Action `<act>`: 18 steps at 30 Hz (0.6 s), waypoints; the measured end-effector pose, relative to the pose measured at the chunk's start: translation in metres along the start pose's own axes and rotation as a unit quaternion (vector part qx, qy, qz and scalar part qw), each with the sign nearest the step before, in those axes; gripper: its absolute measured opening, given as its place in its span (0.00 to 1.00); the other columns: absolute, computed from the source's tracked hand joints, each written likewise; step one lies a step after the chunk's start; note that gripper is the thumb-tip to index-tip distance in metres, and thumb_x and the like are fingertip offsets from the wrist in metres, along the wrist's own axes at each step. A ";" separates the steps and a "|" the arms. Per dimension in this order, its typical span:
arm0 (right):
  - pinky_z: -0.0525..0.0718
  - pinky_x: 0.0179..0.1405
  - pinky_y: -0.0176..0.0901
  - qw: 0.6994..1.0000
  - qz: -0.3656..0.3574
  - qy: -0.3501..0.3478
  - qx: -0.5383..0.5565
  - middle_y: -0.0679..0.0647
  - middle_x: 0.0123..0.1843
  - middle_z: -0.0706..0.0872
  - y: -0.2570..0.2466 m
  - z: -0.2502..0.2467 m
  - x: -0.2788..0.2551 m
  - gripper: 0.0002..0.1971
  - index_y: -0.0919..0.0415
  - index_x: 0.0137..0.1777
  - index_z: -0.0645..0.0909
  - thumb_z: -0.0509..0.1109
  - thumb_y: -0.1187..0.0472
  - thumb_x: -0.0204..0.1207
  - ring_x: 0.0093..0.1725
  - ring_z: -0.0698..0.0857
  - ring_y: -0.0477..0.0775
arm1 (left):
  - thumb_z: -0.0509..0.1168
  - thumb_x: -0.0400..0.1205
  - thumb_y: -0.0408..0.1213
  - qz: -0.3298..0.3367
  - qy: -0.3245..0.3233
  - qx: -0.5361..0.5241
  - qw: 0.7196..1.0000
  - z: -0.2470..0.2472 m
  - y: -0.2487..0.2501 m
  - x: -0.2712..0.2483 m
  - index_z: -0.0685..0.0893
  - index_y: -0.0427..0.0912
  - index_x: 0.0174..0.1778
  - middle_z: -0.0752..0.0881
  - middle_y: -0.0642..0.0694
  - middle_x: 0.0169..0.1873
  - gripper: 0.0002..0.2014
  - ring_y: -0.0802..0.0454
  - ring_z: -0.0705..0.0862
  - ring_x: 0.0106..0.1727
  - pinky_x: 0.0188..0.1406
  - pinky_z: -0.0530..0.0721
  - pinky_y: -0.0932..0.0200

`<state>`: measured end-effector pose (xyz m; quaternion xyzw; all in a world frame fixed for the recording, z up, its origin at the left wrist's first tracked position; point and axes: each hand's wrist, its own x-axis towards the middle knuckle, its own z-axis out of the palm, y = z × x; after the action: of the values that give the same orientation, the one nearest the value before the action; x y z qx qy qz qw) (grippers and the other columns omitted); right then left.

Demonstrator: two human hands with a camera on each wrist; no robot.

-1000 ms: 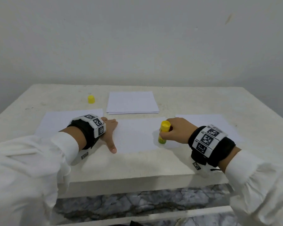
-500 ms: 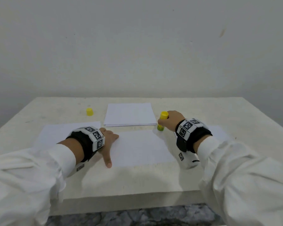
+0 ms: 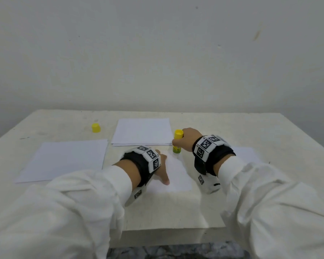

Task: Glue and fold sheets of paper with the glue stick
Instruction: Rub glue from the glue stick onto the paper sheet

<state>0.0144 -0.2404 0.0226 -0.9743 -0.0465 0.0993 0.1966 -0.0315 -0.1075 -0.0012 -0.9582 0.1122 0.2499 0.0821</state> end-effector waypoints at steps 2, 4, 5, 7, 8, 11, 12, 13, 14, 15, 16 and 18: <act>0.65 0.27 0.40 1.000 -0.015 -0.006 -0.004 0.52 0.31 0.70 0.001 -0.001 0.000 0.18 0.57 0.31 0.65 0.68 0.51 0.75 0.29 0.70 0.50 | 0.71 0.64 0.68 -0.012 -0.013 0.002 1.000 0.000 -0.001 0.004 0.59 0.49 0.81 0.66 0.44 0.77 0.53 0.39 0.69 0.74 0.72 0.71 0.39; 0.66 0.28 0.40 0.999 -0.031 -0.012 -0.001 0.52 0.31 0.70 0.004 -0.003 -0.004 0.18 0.57 0.31 0.66 0.68 0.51 0.75 0.30 0.70 0.50 | 0.72 0.64 0.68 -0.017 -0.012 -0.001 1.000 0.000 -0.001 0.004 0.58 0.50 0.82 0.65 0.44 0.77 0.53 0.39 0.69 0.75 0.72 0.70 0.39; 0.66 0.28 0.40 0.999 -0.041 -0.015 0.002 0.52 0.31 0.70 0.005 -0.003 -0.007 0.17 0.57 0.31 0.66 0.68 0.52 0.75 0.30 0.70 0.50 | 0.72 0.64 0.68 -0.018 -0.010 -0.002 1.000 0.000 0.000 0.004 0.58 0.50 0.82 0.65 0.45 0.77 0.54 0.39 0.68 0.76 0.73 0.70 0.39; 0.66 0.29 0.40 0.998 -0.063 -0.021 0.010 0.51 0.30 0.70 0.009 -0.003 -0.017 0.17 0.57 0.30 0.66 0.69 0.53 0.75 0.29 0.69 0.49 | 0.72 0.64 0.68 -0.019 -0.006 -0.008 1.000 0.000 0.000 0.004 0.57 0.50 0.83 0.64 0.45 0.78 0.54 0.40 0.67 0.76 0.74 0.69 0.40; 0.66 0.29 0.41 0.997 -0.076 -0.025 0.014 0.51 0.29 0.70 0.011 -0.003 -0.023 0.17 0.57 0.30 0.66 0.69 0.54 0.74 0.29 0.69 0.49 | 0.72 0.65 0.67 -0.019 -0.005 -0.012 1.000 0.000 -0.001 0.004 0.57 0.50 0.83 0.64 0.45 0.78 0.54 0.40 0.66 0.77 0.75 0.68 0.41; 0.66 0.30 0.41 0.993 -0.107 -0.041 0.019 0.50 0.29 0.70 0.019 -0.001 -0.045 0.17 0.57 0.29 0.67 0.70 0.55 0.74 0.29 0.70 0.49 | 0.73 0.66 0.66 -0.017 -0.002 -0.024 1.000 0.001 -0.001 0.004 0.56 0.49 0.83 0.63 0.43 0.79 0.53 0.41 0.65 0.78 0.76 0.66 0.44; 0.67 0.30 0.41 0.992 -0.114 -0.046 0.020 0.50 0.29 0.71 0.021 -0.002 -0.053 0.16 0.58 0.30 0.68 0.70 0.55 0.74 0.30 0.70 0.49 | 0.73 0.67 0.66 -0.017 -0.001 -0.026 1.000 0.001 -0.001 0.004 0.56 0.48 0.83 0.63 0.43 0.80 0.54 0.41 0.64 0.79 0.77 0.64 0.45; 0.68 0.30 0.41 0.991 -0.118 -0.051 0.021 0.50 0.30 0.72 0.023 -0.002 -0.061 0.15 0.58 0.31 0.69 0.70 0.55 0.74 0.30 0.71 0.49 | 0.73 0.67 0.65 -0.019 -0.001 -0.028 0.999 0.001 -0.001 0.003 0.54 0.48 0.84 0.62 0.43 0.80 0.54 0.42 0.62 0.80 0.78 0.63 0.45; 0.68 0.31 0.40 0.991 -0.120 -0.055 0.021 0.50 0.30 0.72 0.025 -0.003 -0.068 0.14 0.59 0.32 0.70 0.69 0.55 0.74 0.31 0.71 0.48 | 0.73 0.67 0.65 -0.021 -0.001 -0.030 0.999 0.001 0.000 0.003 0.53 0.48 0.84 0.60 0.43 0.81 0.54 0.42 0.61 0.81 0.79 0.61 0.45; 0.69 0.31 0.40 0.990 -0.123 -0.060 0.022 0.49 0.31 0.73 0.027 -0.003 -0.075 0.14 0.59 0.34 0.71 0.69 0.55 0.74 0.31 0.71 0.48 | 0.73 0.67 0.65 -0.023 -0.003 -0.031 0.999 0.000 0.000 0.002 0.52 0.48 0.84 0.59 0.43 0.82 0.55 0.42 0.60 0.81 0.80 0.60 0.45; 0.69 0.31 0.39 0.990 -0.126 -0.065 0.021 0.49 0.31 0.73 0.028 -0.003 -0.081 0.13 0.60 0.35 0.71 0.69 0.55 0.74 0.31 0.71 0.47 | 0.73 0.68 0.65 -0.023 -0.004 -0.033 0.999 0.000 0.000 0.001 0.52 0.48 0.84 0.58 0.44 0.82 0.55 0.42 0.59 0.81 0.80 0.59 0.44; 0.70 0.32 0.39 0.989 -0.129 -0.073 0.018 0.49 0.32 0.75 0.030 -0.002 -0.090 0.12 0.61 0.37 0.73 0.70 0.55 0.74 0.32 0.72 0.47 | 0.72 0.69 0.64 -0.023 -0.005 -0.037 0.999 -0.001 0.002 -0.001 0.52 0.48 0.84 0.57 0.44 0.82 0.54 0.43 0.57 0.82 0.80 0.58 0.44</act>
<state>-0.0717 -0.2807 0.0287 -0.9466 -0.1840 0.1448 0.2217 -0.0325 -0.1091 0.0003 -0.9616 0.0801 0.2569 0.0535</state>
